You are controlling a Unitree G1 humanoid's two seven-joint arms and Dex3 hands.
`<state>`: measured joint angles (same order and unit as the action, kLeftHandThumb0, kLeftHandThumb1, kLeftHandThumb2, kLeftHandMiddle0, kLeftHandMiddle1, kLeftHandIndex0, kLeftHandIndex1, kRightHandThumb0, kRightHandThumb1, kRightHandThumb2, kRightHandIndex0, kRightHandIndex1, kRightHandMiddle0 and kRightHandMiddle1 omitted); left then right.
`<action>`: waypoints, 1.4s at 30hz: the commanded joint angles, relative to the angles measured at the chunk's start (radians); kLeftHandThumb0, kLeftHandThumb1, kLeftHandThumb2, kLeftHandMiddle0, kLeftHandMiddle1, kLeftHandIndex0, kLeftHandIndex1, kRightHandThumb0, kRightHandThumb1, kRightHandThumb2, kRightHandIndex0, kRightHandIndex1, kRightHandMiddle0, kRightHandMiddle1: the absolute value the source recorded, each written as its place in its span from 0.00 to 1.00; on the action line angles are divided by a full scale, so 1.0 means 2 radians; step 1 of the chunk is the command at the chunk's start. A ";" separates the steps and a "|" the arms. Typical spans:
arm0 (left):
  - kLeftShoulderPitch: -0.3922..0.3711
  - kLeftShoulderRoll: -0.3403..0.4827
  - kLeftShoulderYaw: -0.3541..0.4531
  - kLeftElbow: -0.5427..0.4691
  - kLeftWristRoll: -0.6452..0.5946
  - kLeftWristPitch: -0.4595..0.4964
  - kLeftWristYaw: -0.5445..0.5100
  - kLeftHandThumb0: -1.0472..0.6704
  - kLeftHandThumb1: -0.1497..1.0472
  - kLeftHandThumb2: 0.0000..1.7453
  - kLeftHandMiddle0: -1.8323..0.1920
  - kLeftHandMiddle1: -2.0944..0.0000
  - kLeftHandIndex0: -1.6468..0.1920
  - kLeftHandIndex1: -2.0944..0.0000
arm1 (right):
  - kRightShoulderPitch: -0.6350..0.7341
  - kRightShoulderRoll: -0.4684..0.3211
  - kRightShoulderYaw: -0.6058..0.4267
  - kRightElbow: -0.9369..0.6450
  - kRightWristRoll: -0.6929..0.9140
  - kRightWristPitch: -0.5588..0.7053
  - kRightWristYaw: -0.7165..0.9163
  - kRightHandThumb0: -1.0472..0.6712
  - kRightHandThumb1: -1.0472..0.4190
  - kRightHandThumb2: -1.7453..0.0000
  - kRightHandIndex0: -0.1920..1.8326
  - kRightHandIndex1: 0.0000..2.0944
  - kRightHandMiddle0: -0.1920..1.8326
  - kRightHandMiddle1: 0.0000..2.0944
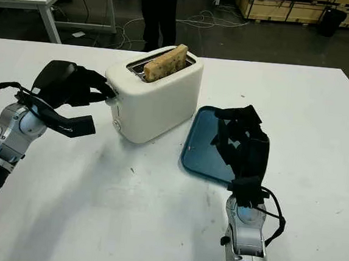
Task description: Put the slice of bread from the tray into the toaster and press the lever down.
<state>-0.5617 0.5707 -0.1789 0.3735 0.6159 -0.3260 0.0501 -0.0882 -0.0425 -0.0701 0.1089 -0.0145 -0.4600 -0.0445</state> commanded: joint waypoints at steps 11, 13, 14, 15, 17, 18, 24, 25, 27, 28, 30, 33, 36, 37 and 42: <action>0.003 0.011 -0.011 -0.020 0.013 0.001 -0.022 0.53 0.88 0.00 0.42 0.43 0.24 0.91 | 0.002 0.001 -0.003 -0.006 -0.006 -0.004 -0.005 0.33 0.09 0.76 0.52 0.83 0.38 0.79; -0.001 0.014 -0.013 -0.022 0.015 0.004 -0.032 0.53 0.88 0.00 0.42 0.41 0.23 0.91 | 0.003 0.001 -0.003 -0.008 -0.006 -0.003 -0.006 0.33 0.09 0.76 0.52 0.83 0.38 0.79; -0.003 0.015 -0.014 -0.024 0.017 0.007 -0.037 0.53 0.89 0.00 0.43 0.40 0.22 0.91 | 0.004 0.001 -0.003 -0.010 -0.004 -0.002 -0.005 0.33 0.09 0.76 0.52 0.83 0.38 0.79; -0.004 0.016 -0.016 -0.026 0.019 0.010 -0.043 0.52 0.89 0.00 0.43 0.39 0.22 0.91 | 0.005 0.001 -0.003 -0.011 -0.003 -0.001 -0.005 0.33 0.09 0.76 0.52 0.83 0.38 0.79; -0.006 0.015 -0.020 -0.032 0.020 0.018 -0.061 0.52 0.89 0.01 0.44 0.38 0.22 0.91 | 0.009 0.001 -0.003 -0.018 -0.001 0.002 -0.004 0.33 0.09 0.76 0.52 0.83 0.37 0.80; -0.005 0.013 -0.023 -0.033 0.019 0.019 -0.067 0.51 0.89 0.01 0.44 0.39 0.23 0.91 | 0.012 0.001 -0.003 -0.023 0.000 0.003 -0.003 0.33 0.09 0.76 0.52 0.83 0.37 0.80; 0.037 -0.133 -0.144 0.121 0.099 0.112 -0.012 0.54 0.87 0.01 0.44 0.46 0.22 0.97 | 0.031 0.005 -0.010 -0.044 0.001 0.004 -0.011 0.32 0.09 0.76 0.51 0.83 0.37 0.79; 0.043 -0.175 -0.168 0.177 0.113 0.133 0.013 0.53 0.88 0.02 0.46 0.44 0.21 0.98 | 0.033 0.006 -0.013 -0.046 0.001 0.006 -0.014 0.32 0.09 0.77 0.51 0.83 0.37 0.79; 0.054 -0.232 -0.187 0.246 0.114 0.152 0.048 0.53 0.89 0.05 0.48 0.47 0.24 0.99 | 0.034 0.005 -0.018 -0.047 -0.003 0.009 -0.021 0.32 0.09 0.77 0.51 0.83 0.37 0.80; 0.057 -0.248 -0.190 0.260 0.112 0.160 0.051 0.53 0.89 0.07 0.48 0.53 0.26 1.00 | 0.034 0.002 -0.021 -0.046 -0.007 0.008 -0.024 0.32 0.09 0.77 0.51 0.83 0.37 0.79; 0.058 -0.261 -0.192 0.275 0.107 0.168 0.050 0.53 0.89 0.09 0.48 0.57 0.30 1.00 | 0.031 -0.006 -0.027 -0.042 -0.013 0.004 -0.025 0.33 0.09 0.77 0.51 0.83 0.37 0.79; 0.054 -0.260 -0.194 0.278 0.104 0.170 0.050 0.54 0.89 0.11 0.52 0.50 0.29 0.99 | 0.025 -0.014 -0.033 -0.034 -0.012 -0.004 -0.022 0.35 0.09 0.76 0.51 0.83 0.38 0.79; 0.048 -0.251 -0.196 0.271 0.101 0.173 0.052 0.54 0.89 0.11 0.51 0.54 0.30 1.00 | 0.021 -0.015 -0.033 -0.031 -0.007 -0.002 -0.018 0.36 0.09 0.76 0.51 0.83 0.37 0.79; 0.047 -0.248 -0.197 0.267 0.099 0.174 0.051 0.54 0.89 0.11 0.51 0.58 0.31 1.00 | 0.020 -0.014 -0.033 -0.031 0.001 0.003 -0.014 0.37 0.09 0.76 0.51 0.83 0.37 0.79; 0.051 -0.230 -0.199 0.225 0.092 0.173 0.058 0.54 0.89 0.09 0.48 0.51 0.28 0.98 | 0.017 -0.016 -0.030 -0.030 -0.010 0.006 -0.017 0.35 0.09 0.77 0.50 0.83 0.36 0.80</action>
<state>-0.6132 0.2785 -0.3948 0.7028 0.7585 0.0026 0.3191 -0.0269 -0.0634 -0.1270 0.0407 -0.0175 -0.4588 -0.0698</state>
